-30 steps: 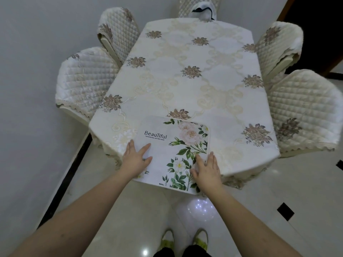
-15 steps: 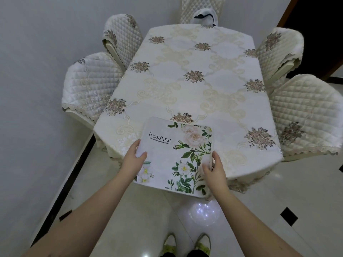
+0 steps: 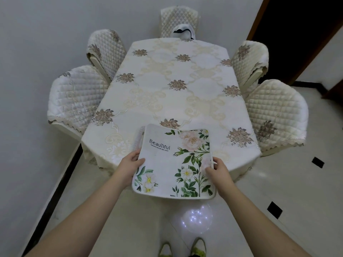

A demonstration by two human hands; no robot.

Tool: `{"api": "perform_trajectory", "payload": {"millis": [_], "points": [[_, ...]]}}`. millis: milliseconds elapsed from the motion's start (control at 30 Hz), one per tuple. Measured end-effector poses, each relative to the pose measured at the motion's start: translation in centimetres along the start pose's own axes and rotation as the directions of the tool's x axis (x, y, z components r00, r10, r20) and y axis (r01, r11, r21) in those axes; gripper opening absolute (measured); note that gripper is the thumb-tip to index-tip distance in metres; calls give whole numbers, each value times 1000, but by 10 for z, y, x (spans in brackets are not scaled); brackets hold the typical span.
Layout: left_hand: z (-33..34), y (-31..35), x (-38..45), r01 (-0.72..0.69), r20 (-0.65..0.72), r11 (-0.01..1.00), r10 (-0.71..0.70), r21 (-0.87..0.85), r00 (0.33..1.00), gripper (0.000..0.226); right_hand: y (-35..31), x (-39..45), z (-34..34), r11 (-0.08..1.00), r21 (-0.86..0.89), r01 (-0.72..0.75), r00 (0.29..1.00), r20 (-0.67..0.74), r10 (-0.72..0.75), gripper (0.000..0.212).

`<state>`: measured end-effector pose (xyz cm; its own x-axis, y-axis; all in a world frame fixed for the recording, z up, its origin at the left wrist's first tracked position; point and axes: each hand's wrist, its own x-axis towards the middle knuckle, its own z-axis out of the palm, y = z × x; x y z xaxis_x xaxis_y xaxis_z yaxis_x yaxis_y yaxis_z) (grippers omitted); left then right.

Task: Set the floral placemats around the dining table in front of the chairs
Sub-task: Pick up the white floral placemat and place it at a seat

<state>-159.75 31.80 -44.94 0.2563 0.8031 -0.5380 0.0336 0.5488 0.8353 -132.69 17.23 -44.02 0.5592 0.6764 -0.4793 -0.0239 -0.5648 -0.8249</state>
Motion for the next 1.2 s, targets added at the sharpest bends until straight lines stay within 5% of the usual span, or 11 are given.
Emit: {"api": "perform_trajectory", "payload": {"millis": [300, 467, 733, 1200], "points": [[72, 14, -7, 19, 228, 999, -27, 36, 973, 42, 6, -42, -90, 990, 139, -4, 997, -79, 15, 61], [127, 10, -23, -25, 365, 995, -11, 94, 931, 51, 22, -61, -140, 969, 245, 30, 974, -224, 27, 49], [234, -5, -50, -131, 372, 975, 55, 180, 926, 32, 66, -81, -228, 922, 369, 119, 931, -364, 26, 34], [414, -40, -95, -287, 431, 907, 136, 308, 892, 36, 132, -97, -405, 885, 435, 167, 858, -505, 87, 29]]}}
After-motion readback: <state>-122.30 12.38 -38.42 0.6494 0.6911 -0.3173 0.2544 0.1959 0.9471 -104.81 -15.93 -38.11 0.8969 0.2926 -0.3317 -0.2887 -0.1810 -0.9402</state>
